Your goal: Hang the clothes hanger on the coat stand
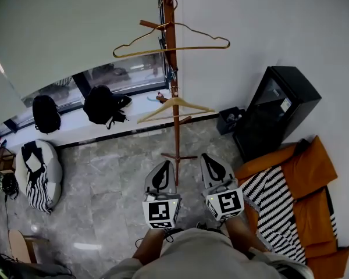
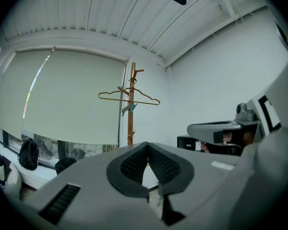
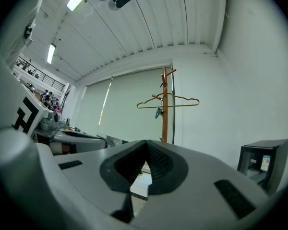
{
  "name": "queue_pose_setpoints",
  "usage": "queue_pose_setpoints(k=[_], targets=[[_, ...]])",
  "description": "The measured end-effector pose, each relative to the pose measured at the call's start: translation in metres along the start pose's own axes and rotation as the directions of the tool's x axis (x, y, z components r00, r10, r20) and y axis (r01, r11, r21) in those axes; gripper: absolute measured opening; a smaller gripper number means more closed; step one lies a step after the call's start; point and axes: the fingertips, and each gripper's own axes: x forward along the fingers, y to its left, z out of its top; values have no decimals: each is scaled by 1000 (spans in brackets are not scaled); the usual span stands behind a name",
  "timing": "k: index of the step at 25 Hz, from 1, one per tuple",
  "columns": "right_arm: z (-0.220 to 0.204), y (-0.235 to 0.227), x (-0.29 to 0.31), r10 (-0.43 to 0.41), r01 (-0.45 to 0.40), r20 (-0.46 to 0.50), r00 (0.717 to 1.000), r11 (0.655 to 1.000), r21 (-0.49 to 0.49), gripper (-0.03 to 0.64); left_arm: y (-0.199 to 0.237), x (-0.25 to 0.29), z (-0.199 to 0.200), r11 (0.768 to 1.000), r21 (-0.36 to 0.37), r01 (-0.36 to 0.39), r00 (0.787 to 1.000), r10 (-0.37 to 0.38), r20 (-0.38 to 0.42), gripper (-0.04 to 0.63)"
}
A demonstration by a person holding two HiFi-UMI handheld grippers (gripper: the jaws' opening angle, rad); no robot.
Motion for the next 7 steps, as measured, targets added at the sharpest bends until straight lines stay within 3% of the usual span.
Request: queue_pose_setpoints(k=[7], targets=[[4, -9, -1, 7, -7, 5, 1000, 1000, -8, 3, -14, 8, 1, 1000, 13, 18, 1000, -18, -3, 9]])
